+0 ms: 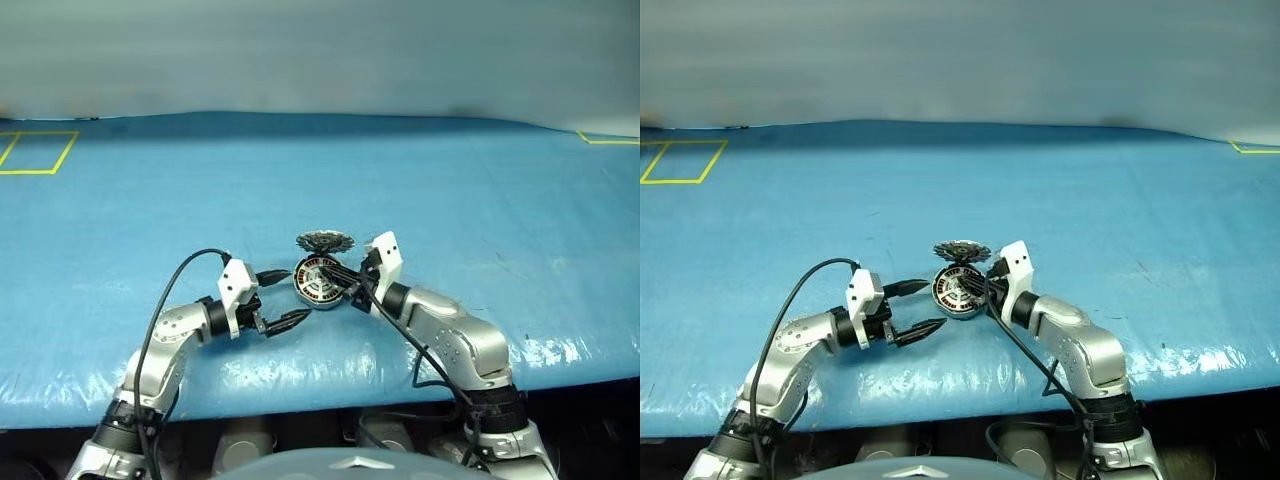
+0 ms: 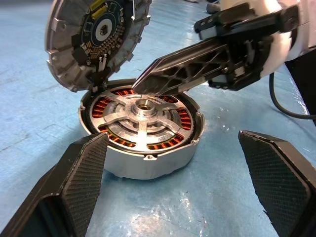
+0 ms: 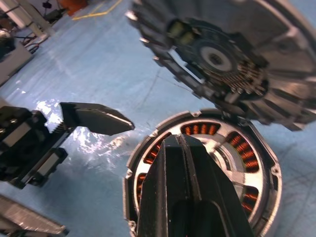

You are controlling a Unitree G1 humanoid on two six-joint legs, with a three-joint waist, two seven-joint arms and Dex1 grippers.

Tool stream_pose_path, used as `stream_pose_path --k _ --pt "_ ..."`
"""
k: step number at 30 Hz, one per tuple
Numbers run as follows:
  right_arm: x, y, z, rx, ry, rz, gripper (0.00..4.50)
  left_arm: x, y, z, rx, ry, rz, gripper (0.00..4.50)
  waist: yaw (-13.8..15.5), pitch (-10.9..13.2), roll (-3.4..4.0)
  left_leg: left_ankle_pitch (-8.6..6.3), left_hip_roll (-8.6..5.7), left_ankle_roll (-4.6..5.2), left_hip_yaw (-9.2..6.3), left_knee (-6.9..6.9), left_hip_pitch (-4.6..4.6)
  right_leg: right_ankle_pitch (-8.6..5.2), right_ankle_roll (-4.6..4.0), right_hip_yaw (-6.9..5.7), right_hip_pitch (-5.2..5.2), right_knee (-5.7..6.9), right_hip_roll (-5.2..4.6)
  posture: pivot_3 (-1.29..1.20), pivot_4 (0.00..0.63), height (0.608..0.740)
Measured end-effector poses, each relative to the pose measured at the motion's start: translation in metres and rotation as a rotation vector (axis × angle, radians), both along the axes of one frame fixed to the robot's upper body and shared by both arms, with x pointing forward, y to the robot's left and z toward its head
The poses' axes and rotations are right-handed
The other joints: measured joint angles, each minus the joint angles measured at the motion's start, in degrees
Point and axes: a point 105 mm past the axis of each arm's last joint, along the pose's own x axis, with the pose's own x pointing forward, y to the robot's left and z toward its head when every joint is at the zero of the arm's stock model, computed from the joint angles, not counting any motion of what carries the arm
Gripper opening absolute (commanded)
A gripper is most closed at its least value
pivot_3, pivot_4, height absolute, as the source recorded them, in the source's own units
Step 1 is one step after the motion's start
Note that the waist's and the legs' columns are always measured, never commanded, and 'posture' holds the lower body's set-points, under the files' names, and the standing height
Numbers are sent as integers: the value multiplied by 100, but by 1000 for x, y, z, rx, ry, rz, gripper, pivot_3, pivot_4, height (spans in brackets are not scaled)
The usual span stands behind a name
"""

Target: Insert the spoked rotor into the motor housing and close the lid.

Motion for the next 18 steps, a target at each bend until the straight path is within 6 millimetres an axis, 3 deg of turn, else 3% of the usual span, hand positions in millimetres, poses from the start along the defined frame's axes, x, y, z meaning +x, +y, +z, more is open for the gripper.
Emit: stream_pose_path --k 2,5,9,16,18 --pt "-10 -3 5 -11 -20 23 18 13 7 14 -12 -46 38 4500 10 0 0 0 -4 0 -2 0 -1 0 1 1 2 -3 -1 0 150 740" --pt "-26 -8 1 -27 -4 34 0 31 8 34 -66 -91 73 3914 18 0 -1 -1 -9 2 -2 1 -4 2 5 2 3 -6 -2 0 150 740" --pt "-45 -12 -4 -44 22 68 0 47 5 41 -90 -96 64 2487 1 1 -5 -2 -15 4 -1 2 -3 0 11 3 5 -6 2 0 150 740" --pt "-56 -16 -13 -67 48 69 0 75 -5 41 -68 -99 15 280 7 6 -13 0 -23 1 -1 11 -3 0 12 1 8 -4 12 0 150 740" --pt "-59 -16 -14 -73 44 65 0 83 -8 46 -45 -122 4 36 8 8 -18 -1 -21 2 -2 10 -5 1 13 3 7 -5 11 0 150 740"
